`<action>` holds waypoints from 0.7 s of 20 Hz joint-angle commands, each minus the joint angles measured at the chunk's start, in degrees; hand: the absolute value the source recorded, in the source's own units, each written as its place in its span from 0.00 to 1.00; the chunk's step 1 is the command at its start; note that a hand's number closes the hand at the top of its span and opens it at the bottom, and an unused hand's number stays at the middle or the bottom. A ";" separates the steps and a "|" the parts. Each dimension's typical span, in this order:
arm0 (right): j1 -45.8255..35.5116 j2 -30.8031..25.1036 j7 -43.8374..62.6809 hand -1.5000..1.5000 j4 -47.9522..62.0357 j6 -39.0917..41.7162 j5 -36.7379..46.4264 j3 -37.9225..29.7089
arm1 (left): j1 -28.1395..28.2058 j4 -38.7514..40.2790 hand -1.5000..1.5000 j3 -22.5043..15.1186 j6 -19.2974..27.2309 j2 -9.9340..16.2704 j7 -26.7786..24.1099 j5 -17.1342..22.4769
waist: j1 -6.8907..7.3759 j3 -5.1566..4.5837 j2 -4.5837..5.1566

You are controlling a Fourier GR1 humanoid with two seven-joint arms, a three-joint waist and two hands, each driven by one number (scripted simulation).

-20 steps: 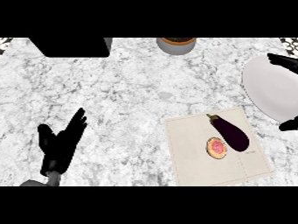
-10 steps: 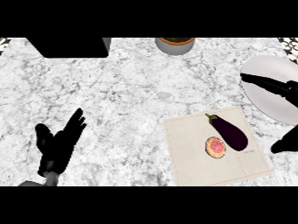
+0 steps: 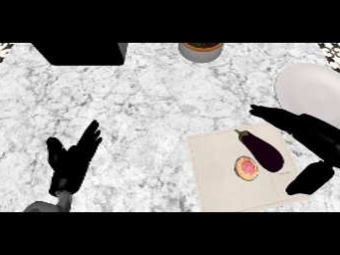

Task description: Pick the cupcake from the placemat and place it in the plate

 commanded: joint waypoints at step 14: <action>8.06 10.64 1.61 0.00 -3.05 -0.63 18.91 1.24 | 1.80 -1.41 0.50 4.55 -3.03 -2.86 3.70 -4.59 | -0.03 -0.06 0.09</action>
